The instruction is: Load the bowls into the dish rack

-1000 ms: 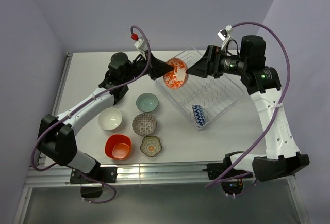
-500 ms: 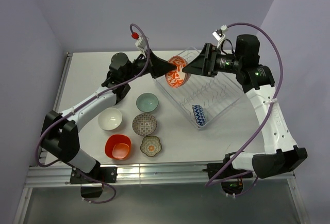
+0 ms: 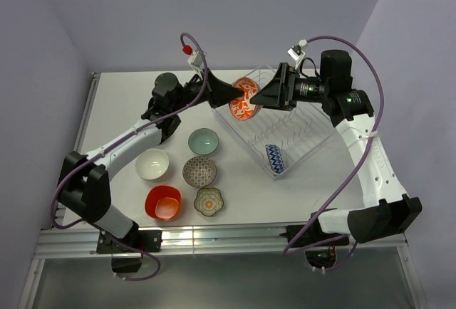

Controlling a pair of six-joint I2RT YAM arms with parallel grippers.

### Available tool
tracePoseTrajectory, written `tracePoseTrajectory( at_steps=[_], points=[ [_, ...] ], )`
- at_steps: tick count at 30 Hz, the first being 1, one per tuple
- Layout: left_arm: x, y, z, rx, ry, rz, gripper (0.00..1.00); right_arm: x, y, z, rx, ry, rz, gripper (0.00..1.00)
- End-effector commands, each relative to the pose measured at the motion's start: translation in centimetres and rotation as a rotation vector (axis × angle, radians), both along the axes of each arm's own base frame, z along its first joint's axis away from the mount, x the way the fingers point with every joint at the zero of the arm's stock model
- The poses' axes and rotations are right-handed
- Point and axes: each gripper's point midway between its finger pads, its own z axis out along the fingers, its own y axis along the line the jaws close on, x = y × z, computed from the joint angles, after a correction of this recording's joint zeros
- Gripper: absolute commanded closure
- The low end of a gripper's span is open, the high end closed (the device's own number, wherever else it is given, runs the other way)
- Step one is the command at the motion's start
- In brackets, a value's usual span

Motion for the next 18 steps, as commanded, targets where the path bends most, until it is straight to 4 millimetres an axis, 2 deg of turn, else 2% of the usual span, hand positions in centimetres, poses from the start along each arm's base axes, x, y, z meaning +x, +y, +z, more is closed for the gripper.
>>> tracePoseTrajectory(
  at_steps=[1, 3, 6, 9, 10, 12, 13, 14, 16, 18],
  points=[
    [-0.8, 0.4, 4.0, -0.079, -0.091, -0.006, 1.0, -0.9, 0.3, 0.5, 0.022, -0.005, 0.038, 0.1],
    [-0.8, 0.4, 4.1, -0.081, -0.09, -0.007, 1.0, -0.8, 0.4, 0.5, 0.026, -0.001, 0.039, 0.11],
    [-0.9, 0.4, 4.1, -0.08, -0.094, -0.011, 1.0, -0.8, 0.5, 0.8, 0.04, 0.001, 0.053, 0.22],
    [-1.0, 0.3, 4.2, -0.083, -0.093, -0.02, 1.0, -0.7, 0.6, 1.1, 0.05, -0.01, 0.061, 0.41],
    [-1.0, 0.3, 4.2, -0.081, -0.088, -0.02, 1.0, -0.8, 0.7, 1.2, 0.051, -0.016, 0.065, 0.56],
    [-1.1, 0.3, 4.1, -0.078, -0.085, -0.023, 0.97, -0.7, 0.6, 1.3, 0.047, -0.029, 0.064, 0.7],
    [-1.2, 0.2, 4.1, -0.077, -0.083, -0.025, 0.94, -0.7, 0.6, 1.3, 0.041, -0.03, 0.058, 0.83],
    [-1.2, 0.3, 3.9, -0.072, -0.084, -0.027, 0.92, -0.6, 0.5, 1.4, 0.033, -0.046, 0.05, 0.9],
    [-1.3, 0.3, 3.8, -0.067, -0.087, -0.03, 0.86, -0.5, 0.4, 1.5, 0.027, -0.054, 0.043, 1.0],
    [-1.5, 0.4, 3.7, -0.064, -0.089, -0.035, 0.84, -0.5, 0.3, 1.7, 0.028, -0.06, 0.04, 1.0]
  ],
)
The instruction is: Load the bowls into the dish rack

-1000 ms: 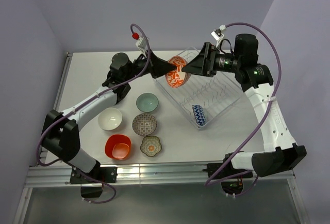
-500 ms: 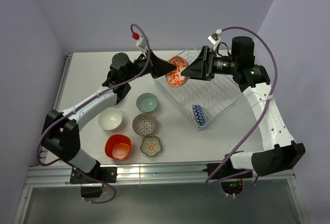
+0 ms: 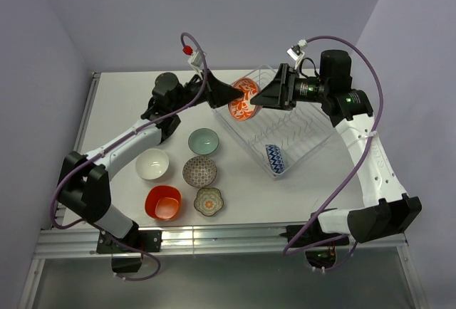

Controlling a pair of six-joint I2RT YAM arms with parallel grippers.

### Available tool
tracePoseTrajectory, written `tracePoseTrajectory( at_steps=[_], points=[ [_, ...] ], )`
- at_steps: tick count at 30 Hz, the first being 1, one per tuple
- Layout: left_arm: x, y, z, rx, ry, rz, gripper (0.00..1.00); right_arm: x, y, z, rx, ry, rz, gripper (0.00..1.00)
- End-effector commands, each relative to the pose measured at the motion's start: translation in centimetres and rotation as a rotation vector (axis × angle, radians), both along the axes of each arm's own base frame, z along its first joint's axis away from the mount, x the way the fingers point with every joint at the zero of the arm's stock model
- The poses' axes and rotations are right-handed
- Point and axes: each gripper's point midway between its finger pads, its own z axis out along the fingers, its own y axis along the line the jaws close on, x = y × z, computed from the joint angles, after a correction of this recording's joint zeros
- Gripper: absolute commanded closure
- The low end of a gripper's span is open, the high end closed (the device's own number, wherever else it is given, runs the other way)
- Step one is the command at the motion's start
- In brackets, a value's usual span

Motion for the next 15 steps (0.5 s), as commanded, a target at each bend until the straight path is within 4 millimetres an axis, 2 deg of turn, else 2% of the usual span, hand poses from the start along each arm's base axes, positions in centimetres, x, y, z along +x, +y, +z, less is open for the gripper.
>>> tracePoseTrajectory(
  at_steps=[1, 3, 4, 9, 12, 15],
  points=[
    [-1.4, 0.3, 4.0, -0.07, -0.12, -0.03, 0.83, -0.3, 0.0, 2.1, 0.026, -0.063, 0.016, 1.0],
    [-1.3, 0.3, 3.7, -0.063, -0.102, -0.027, 0.74, -0.2, -0.3, 2.3, 0.027, -0.072, 0.007, 1.0],
    [-1.4, 0.3, 3.7, -0.06, -0.096, -0.034, 0.63, -0.1, -0.5, 2.3, 0.023, -0.069, -0.004, 1.0],
    [-1.2, 0.2, 2.9, -0.037, -0.067, -0.03, 0.44, 0.4, -1.9, 1.5, -0.021, -0.07, -0.05, 1.0],
    [-0.9, 0.7, 2.7, -0.023, -0.063, -0.009, 0.37, 1.1, -3.5, 0.3, -0.091, -0.108, -0.085, 1.0],
    [-0.4, 1.4, 2.5, -0.004, -0.068, 0.009, 0.33, 0.9, -5.8, -2.1, -0.208, -0.09, -0.109, 1.0]
  ],
)
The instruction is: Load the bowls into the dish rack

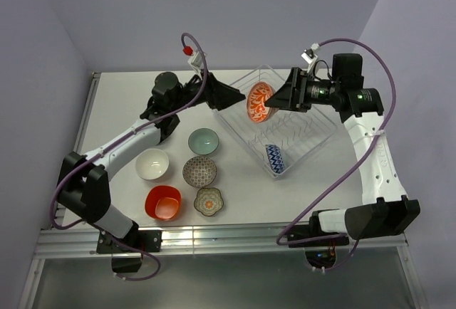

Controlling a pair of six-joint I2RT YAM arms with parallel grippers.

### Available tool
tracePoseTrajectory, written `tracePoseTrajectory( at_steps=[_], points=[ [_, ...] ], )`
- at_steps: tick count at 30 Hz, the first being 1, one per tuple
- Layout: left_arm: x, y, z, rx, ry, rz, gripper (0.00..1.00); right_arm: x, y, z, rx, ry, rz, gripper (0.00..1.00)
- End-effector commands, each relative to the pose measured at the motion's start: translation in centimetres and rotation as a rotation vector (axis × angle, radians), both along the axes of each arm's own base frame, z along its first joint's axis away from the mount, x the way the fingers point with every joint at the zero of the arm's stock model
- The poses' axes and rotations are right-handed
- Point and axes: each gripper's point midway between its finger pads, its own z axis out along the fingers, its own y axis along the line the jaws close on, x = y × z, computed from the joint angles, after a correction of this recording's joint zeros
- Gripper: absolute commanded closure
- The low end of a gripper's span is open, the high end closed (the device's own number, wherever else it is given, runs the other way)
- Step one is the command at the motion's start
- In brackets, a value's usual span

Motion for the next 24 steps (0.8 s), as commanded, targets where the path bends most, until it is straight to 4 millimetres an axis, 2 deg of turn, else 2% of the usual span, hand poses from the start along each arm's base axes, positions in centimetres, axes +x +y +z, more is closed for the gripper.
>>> tracePoseTrajectory(
  at_steps=[1, 2, 3, 5, 8, 9, 12, 19, 24],
  points=[
    [-0.2, 1.5, 2.6, -0.004, -0.077, 0.024, 0.32, -0.2, -2.7, -0.1, -0.16, -0.143, 0.009, 1.0],
    [-0.2, 1.8, 2.6, 0.0, -0.079, 0.024, 0.31, 0.3, -3.8, -0.8, -0.197, -0.134, -0.011, 1.0],
    [-0.1, 2.1, 2.5, 0.005, -0.083, 0.026, 0.3, -0.2, -4.8, -1.8, -0.231, -0.086, -0.021, 1.0],
    [0.0, 2.6, 2.2, 0.024, -0.086, 0.037, 0.29, 0.1, -6.7, -3.0, -0.361, -0.135, -0.012, 1.0],
    [-0.2, 3.0, 1.9, 0.055, -0.1, 0.04, 0.27, -0.6, -8.6, -5.3, -0.491, -0.117, 0.023, 1.0],
    [0.0, 3.2, 1.9, 0.063, -0.106, 0.058, 0.17, -1.1, -8.9, -5.9, -0.514, -0.101, 0.031, 1.0],
    [0.2, 3.6, 1.2, 0.091, -0.075, 0.088, 0.0, -1.4, -9.8, -7.4, -0.582, -0.089, 0.056, 1.0],
    [0.4, 4.7, -0.2, 0.126, -0.034, 0.111, 0.01, -1.9, -11.3, -11.7, -0.697, -0.035, 0.102, 1.0],
    [0.3, 5.0, -0.4, 0.133, -0.027, 0.118, 0.01, -1.4, -11.5, -13.2, -0.748, -0.048, 0.11, 1.0]
  ],
)
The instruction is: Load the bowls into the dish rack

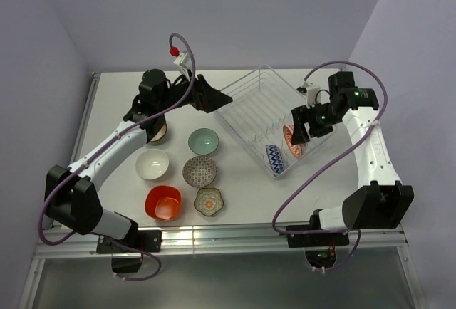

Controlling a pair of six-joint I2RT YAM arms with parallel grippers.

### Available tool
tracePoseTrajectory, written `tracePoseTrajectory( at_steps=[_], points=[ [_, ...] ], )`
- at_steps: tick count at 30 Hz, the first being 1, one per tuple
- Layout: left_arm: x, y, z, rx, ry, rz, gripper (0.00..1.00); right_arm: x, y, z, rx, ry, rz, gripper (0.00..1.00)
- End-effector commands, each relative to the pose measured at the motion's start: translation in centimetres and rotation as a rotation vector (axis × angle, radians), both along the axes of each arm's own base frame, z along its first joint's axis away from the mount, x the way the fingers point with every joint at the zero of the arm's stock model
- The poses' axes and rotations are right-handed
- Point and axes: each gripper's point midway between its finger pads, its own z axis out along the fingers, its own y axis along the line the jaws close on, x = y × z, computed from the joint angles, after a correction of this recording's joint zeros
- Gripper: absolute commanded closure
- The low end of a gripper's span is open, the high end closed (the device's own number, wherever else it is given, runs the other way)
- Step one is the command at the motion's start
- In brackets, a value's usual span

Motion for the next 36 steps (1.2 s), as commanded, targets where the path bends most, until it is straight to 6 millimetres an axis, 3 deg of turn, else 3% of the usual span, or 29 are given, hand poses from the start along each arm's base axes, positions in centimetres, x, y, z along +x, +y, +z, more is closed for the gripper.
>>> tracePoseTrajectory(
  at_steps=[1, 15, 36],
  points=[
    [-0.5, 0.7, 1.5, -0.012, -0.046, 0.015, 0.0, 1.2, -0.4, 0.1, -0.058, -0.1, 0.033, 1.0],
    [-0.5, 0.6, 1.4, -0.014, -0.048, 0.01, 0.01, 2.3, 0.5, -2.1, -0.128, -0.101, 0.118, 1.0],
    [0.2, 0.6, 0.7, 0.011, -0.058, 0.026, 0.01, 1.9, 1.7, -5.7, -0.145, 0.031, 0.149, 1.0]
  ],
)
